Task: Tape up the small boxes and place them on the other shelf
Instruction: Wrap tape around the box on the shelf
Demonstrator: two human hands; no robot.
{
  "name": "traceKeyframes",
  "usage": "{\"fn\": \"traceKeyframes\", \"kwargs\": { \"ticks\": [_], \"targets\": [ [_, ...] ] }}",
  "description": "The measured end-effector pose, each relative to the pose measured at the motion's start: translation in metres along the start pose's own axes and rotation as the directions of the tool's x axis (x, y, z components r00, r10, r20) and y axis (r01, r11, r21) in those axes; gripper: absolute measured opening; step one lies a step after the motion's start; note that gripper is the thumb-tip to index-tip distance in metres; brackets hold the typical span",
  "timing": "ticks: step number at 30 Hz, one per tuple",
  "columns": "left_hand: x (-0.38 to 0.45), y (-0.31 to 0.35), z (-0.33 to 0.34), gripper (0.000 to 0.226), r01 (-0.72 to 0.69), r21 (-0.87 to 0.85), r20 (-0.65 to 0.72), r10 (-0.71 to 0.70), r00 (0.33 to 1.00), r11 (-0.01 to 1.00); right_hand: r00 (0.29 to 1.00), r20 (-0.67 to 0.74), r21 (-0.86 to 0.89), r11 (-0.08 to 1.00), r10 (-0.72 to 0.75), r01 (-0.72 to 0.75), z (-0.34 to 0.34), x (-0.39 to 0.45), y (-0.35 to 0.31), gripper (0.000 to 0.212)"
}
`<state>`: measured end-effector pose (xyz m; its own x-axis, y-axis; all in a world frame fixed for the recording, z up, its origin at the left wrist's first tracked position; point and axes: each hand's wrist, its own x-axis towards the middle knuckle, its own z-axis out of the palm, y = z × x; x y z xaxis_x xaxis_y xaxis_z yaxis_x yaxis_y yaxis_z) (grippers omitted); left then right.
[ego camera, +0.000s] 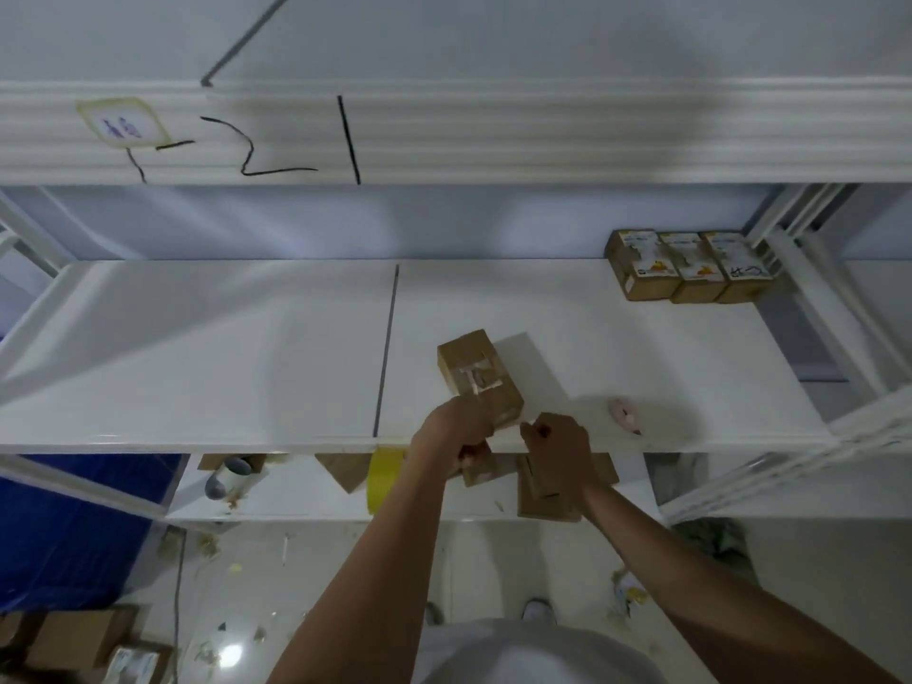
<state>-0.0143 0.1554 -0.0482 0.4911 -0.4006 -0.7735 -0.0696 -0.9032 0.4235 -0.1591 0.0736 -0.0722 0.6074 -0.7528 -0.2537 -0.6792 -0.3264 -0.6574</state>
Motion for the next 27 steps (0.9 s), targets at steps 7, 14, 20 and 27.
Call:
{"fn": "traceKeyframes", "kwargs": {
  "ticks": [7,14,20,27],
  "targets": [
    [0.008,0.015,0.054,0.021,0.069,-0.118,0.137,-0.052,0.989,0.991,0.835,0.276,0.488,0.679,0.477,-0.549,-0.003,0.012,0.074,0.023],
    [0.007,0.017,0.07,0.023,0.078,-0.21,0.181,-0.039,0.983,0.975,0.816,0.419,0.584,0.571,0.397,-0.577,-0.018,0.016,0.088,0.026],
    [0.006,-0.001,0.086,0.019,0.039,-0.426,0.14,0.023,0.99,0.904,0.734,0.594,0.652,0.338,0.33,-0.679,-0.002,0.03,0.099,0.02],
    [0.001,-0.027,0.1,0.015,0.133,-0.528,0.241,-0.002,0.971,0.839,0.729,0.613,0.684,0.257,0.304,-0.682,0.013,0.028,0.091,0.013]
  ]
}}
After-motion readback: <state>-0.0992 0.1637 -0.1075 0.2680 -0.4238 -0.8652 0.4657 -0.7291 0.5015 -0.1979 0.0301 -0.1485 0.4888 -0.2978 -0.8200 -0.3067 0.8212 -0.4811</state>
